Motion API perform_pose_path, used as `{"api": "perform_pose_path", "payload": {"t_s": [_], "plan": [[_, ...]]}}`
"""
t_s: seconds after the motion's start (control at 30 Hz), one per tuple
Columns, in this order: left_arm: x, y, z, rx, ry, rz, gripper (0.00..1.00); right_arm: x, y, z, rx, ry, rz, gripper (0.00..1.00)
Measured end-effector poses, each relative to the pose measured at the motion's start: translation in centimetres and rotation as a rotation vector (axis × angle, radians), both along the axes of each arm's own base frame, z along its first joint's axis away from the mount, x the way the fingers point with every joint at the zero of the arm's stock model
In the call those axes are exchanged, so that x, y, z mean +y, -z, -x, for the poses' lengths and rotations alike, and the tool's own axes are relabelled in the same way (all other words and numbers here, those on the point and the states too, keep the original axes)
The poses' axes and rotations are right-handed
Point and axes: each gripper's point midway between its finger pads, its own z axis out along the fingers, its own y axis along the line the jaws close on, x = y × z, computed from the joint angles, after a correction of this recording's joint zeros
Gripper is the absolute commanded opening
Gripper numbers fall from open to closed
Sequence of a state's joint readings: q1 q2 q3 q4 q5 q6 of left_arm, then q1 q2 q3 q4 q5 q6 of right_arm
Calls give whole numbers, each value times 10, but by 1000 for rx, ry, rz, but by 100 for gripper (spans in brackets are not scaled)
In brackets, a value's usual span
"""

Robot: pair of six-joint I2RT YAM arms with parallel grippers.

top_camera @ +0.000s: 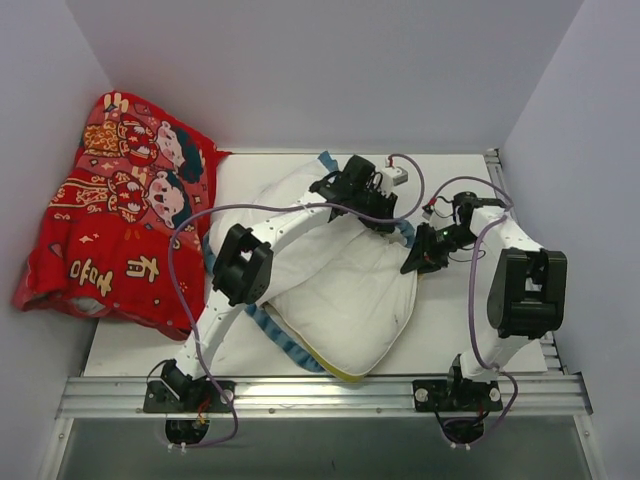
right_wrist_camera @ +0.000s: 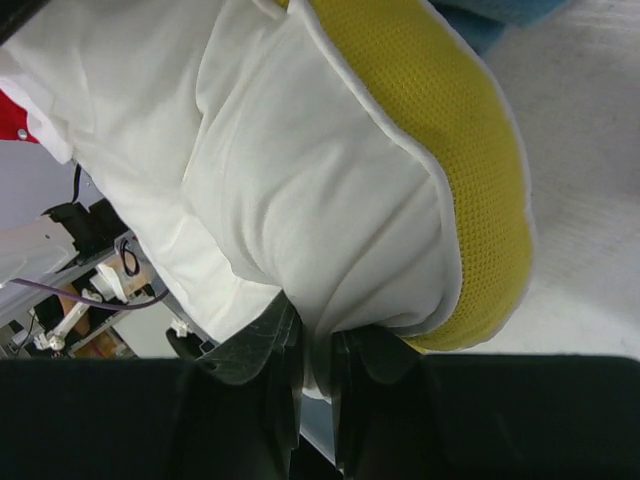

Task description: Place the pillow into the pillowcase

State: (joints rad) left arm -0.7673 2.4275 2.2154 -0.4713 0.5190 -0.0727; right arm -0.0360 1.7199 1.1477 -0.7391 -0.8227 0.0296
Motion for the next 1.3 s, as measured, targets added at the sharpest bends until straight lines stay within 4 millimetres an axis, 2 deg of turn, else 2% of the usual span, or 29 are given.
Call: {"api": "perform_pose_path", "payload": {"t_s": [0.03, 0.07, 0.1, 0.17, 0.2, 0.33, 0.47, 0.57, 0.63, 0.67, 0.77, 0.9, 1.0, 1.03, 1.13, 1.2, 1.23, 1.27, 1.3], "plan": [[2, -1, -5, 6, -15, 8, 58, -1, -2, 1, -10, 4, -2, 22], [5, -2, -9, 21, -30, 17, 66, -2, -5, 1, -18, 10, -3, 35], [9, -4, -13, 31, -41, 24, 71, -4, -7, 1, -27, 14, -4, 54], [20, -11, -23, 30, -55, 31, 84, -11, -11, 0, -53, 20, -4, 66], [27, -15, -28, 21, -57, 31, 86, -14, -13, 0, -61, 21, -5, 73], [62, -50, -34, -71, -40, 5, 89, -41, -23, -6, -84, 93, -4, 75], [99, -90, -9, -178, -15, -50, 87, -68, -34, -28, -136, 164, 31, 67], [110, -112, 10, -272, -2, -100, 83, -73, -34, -49, -149, 173, 43, 66], [109, -115, 15, -327, 10, -142, 79, -72, -24, -55, -128, 167, 52, 66], [108, -112, 16, -344, 17, -170, 77, -70, -17, -54, -106, 162, 57, 67], [102, -81, 15, -358, 37, -277, 71, -62, -2, -47, -49, 139, 72, 71], [105, -22, 3, -328, 40, -428, 65, -51, 8, -32, 2, 108, 76, 75], [114, 18, -9, -305, 26, -543, 56, -45, 16, -20, 33, 80, 89, 74], [116, 27, -14, -305, 21, -571, 50, -44, 19, -15, 42, 70, 95, 72], [116, 37, -24, -317, 10, -613, 41, -41, 25, -6, 53, 38, 111, 57], [114, 33, -30, -337, -1, -621, 34, -41, 27, -5, 50, 24, 121, 44], [114, 27, -34, -356, -9, -622, 33, -41, 28, -4, 49, 19, 126, 40], [114, 22, -38, -375, -16, -623, 32, -41, 28, -4, 46, 10, 133, 30], [114, 18, -43, -394, -25, -625, 31, -41, 29, -3, 44, 3, 141, 25]]}}
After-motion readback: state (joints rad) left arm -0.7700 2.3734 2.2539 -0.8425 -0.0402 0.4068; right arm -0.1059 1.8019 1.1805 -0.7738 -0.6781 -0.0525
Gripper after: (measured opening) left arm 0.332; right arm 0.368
